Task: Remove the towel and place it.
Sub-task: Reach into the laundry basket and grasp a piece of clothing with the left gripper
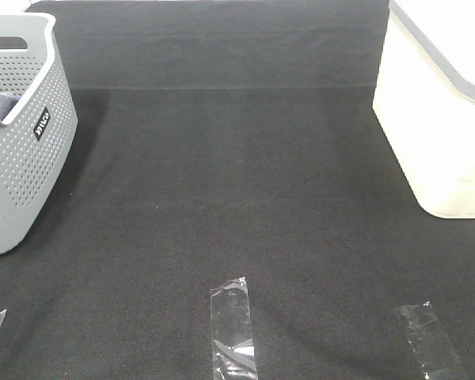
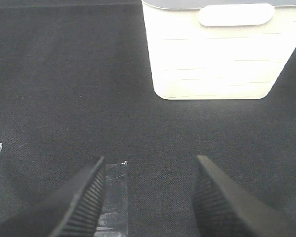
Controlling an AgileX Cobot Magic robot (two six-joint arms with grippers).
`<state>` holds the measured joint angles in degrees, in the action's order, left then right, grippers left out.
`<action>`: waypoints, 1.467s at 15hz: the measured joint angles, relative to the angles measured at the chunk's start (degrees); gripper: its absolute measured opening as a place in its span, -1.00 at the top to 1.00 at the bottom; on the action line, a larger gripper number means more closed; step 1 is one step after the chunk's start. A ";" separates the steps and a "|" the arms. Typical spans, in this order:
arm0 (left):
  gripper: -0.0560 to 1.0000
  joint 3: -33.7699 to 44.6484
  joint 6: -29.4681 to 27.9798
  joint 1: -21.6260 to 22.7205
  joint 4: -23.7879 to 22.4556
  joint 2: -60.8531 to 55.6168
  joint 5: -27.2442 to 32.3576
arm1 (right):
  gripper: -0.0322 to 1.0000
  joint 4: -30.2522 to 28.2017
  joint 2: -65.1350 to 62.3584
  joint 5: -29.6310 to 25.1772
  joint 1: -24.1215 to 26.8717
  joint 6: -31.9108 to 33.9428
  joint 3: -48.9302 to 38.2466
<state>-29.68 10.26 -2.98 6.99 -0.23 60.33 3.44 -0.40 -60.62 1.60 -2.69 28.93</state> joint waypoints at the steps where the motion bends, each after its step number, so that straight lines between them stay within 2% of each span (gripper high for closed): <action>1: -0.28 0.00 0.00 0.00 0.00 0.00 0.00 | -0.05 0.00 0.00 0.00 0.00 0.00 0.00; 3: -0.28 -0.06 0.00 0.00 0.00 0.46 -0.17 | -0.05 0.00 0.00 0.00 0.00 0.00 0.00; 4: -0.28 -0.46 0.00 0.00 -0.40 2.18 -2.58 | -0.05 0.00 0.00 0.00 0.00 0.00 0.00; 8: -0.28 -0.80 0.00 0.00 -0.97 10.37 -20.68 | -0.05 0.00 0.00 0.00 0.00 0.00 0.00; 14: -0.28 -1.32 0.00 0.00 -1.09 33.80 -43.66 | -0.05 0.00 0.00 0.00 0.00 0.00 0.00; 18: -0.28 -10.94 -0.34 0.00 -1.09 52.71 -46.75 | -0.05 0.00 0.00 0.00 0.00 0.00 0.00; 20: -0.28 -20.00 -4.93 0.00 -1.49 63.83 -46.93 | -0.05 0.00 0.00 0.00 0.00 0.00 0.00; 22: -0.28 -25.15 -7.85 0.00 -2.12 69.39 -46.93 | -0.05 0.00 0.00 0.00 0.00 0.00 0.00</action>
<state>-54.83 2.41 -2.98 4.87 69.16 13.41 3.44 -0.40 -60.62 1.60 -2.69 28.93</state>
